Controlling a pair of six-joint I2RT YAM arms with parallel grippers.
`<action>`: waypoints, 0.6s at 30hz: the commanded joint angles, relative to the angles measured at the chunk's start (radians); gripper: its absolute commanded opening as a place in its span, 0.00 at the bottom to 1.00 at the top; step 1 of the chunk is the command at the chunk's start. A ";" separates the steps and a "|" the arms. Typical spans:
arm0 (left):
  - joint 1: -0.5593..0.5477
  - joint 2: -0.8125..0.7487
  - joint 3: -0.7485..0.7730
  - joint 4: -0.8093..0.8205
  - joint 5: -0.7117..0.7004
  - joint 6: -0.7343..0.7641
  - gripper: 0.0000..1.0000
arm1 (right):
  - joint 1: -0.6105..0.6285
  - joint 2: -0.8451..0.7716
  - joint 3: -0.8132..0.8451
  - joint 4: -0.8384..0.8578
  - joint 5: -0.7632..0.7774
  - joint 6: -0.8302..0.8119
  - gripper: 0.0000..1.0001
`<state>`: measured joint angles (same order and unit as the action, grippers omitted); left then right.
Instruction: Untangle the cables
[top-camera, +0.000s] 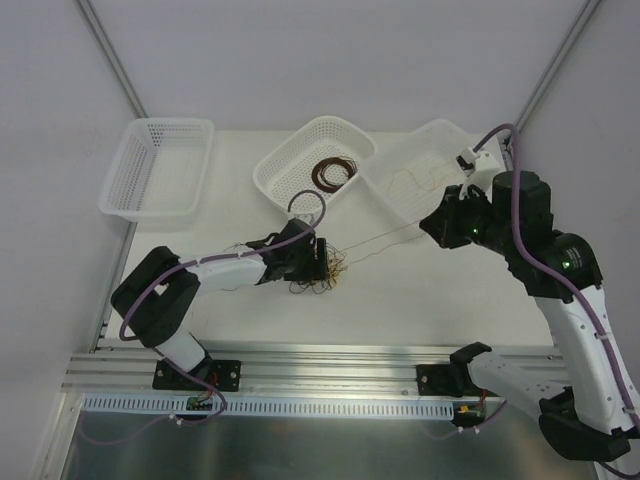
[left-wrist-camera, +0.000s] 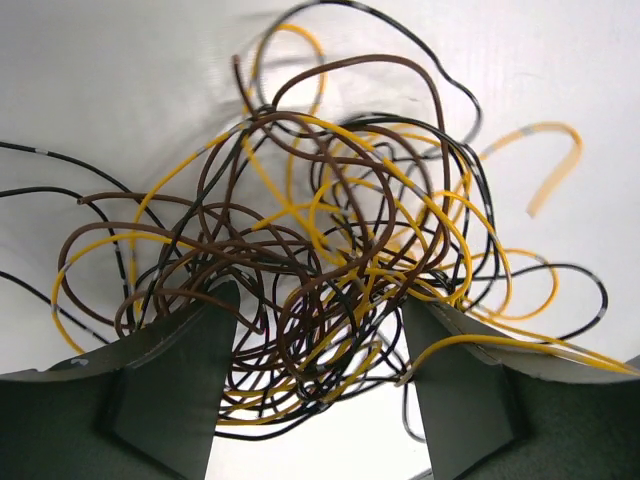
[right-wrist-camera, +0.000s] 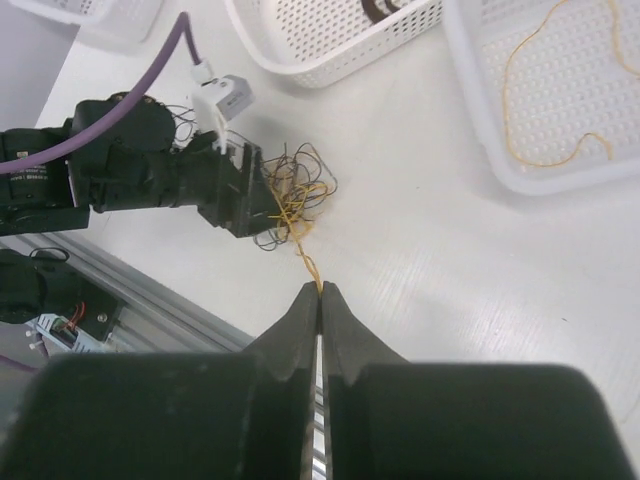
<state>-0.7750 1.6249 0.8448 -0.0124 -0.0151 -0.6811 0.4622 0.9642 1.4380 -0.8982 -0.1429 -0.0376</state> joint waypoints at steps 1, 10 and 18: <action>0.063 -0.077 -0.084 -0.090 -0.101 -0.003 0.66 | -0.051 -0.006 0.151 -0.039 0.029 -0.050 0.00; 0.215 -0.293 -0.196 -0.173 -0.178 0.061 0.70 | -0.149 0.045 0.389 -0.070 0.173 -0.096 0.01; 0.286 -0.323 -0.211 -0.207 -0.181 0.083 0.71 | -0.163 0.028 0.427 0.008 0.270 -0.074 0.00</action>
<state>-0.5026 1.3220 0.6418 -0.1776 -0.1669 -0.6273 0.3103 1.0031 1.8462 -0.9546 0.0414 -0.1085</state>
